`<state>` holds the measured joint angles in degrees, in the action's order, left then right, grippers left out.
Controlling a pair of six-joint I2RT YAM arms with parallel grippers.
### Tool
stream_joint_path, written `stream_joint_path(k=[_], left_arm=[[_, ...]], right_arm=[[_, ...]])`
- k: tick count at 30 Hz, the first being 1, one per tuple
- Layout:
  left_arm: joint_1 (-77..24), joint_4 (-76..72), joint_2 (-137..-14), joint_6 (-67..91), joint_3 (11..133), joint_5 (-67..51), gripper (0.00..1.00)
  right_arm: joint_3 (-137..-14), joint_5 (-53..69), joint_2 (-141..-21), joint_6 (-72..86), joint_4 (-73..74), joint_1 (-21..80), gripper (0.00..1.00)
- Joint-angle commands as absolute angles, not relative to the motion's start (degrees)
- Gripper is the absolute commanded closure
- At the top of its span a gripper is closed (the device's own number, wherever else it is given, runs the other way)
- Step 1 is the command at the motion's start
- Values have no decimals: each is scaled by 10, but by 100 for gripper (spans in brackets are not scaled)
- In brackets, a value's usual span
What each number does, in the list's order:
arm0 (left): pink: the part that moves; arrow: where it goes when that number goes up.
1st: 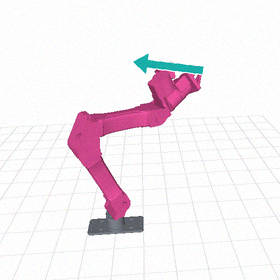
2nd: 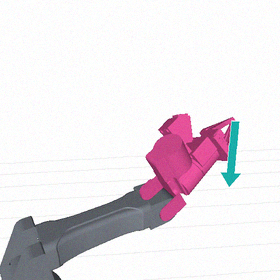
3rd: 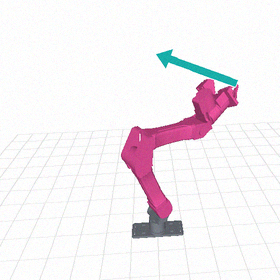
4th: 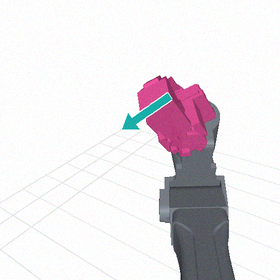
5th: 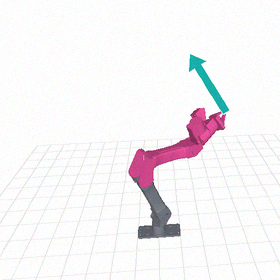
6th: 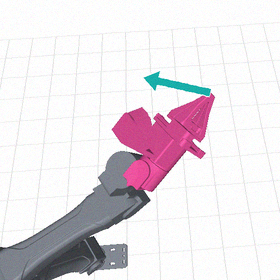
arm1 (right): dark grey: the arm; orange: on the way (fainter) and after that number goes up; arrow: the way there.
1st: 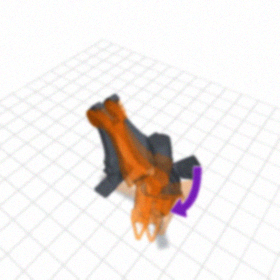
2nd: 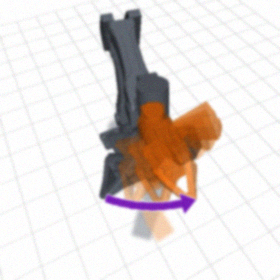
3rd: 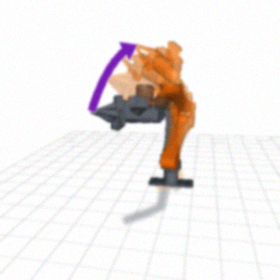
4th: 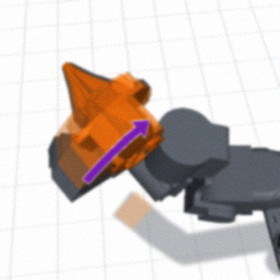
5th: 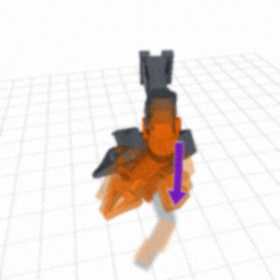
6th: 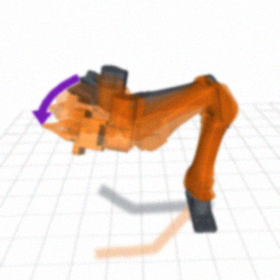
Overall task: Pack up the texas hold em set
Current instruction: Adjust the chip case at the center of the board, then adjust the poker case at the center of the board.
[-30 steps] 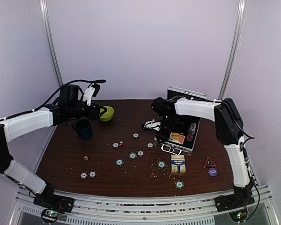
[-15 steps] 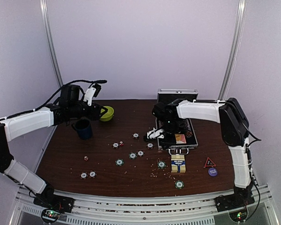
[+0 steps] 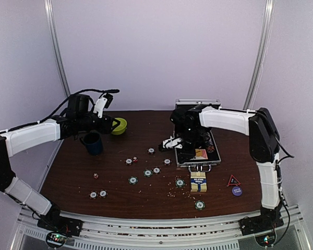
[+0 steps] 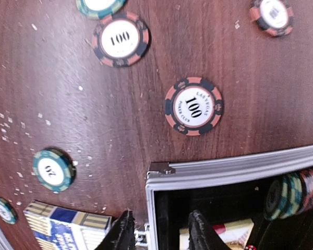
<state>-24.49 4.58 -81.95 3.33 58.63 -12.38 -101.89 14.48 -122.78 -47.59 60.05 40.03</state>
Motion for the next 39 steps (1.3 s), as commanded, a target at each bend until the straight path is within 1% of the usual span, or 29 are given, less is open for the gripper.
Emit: stream_joint_path(k=[1,6,8,13,19,24,27,31,33,35,39], left_arm=[[-248,36,-830,25,606,-124,44],[-249,43,-834,18,609,-116,44],[-248,48,-836,15,612,-111,44],[-249,54,-842,13,616,-113,44],[-248,59,-852,12,621,-118,44],[-249,64,-856,11,624,-122,44],[-251,65,-856,11,624,-124,44],[-253,65,-858,11,624,-126,44],[-255,65,-859,11,624,-127,44],[-257,65,-859,11,624,-127,44],[-261,68,-860,10,626,-130,44]], right_arm=[[-1007,196,-1156,-445,606,376,62],[-970,227,-1119,-387,602,326,66],[-928,239,-1088,-399,600,310,66],[-814,220,-1007,-454,597,299,65],[-718,206,-942,-480,604,329,64],[-685,186,-925,-472,596,375,65],[-682,166,-926,-441,543,412,64],[-694,75,-964,-330,436,468,59],[-707,27,-988,-272,411,497,56],[-710,-9,-1001,-235,396,524,46],[-685,-60,-1003,-213,386,571,38]])
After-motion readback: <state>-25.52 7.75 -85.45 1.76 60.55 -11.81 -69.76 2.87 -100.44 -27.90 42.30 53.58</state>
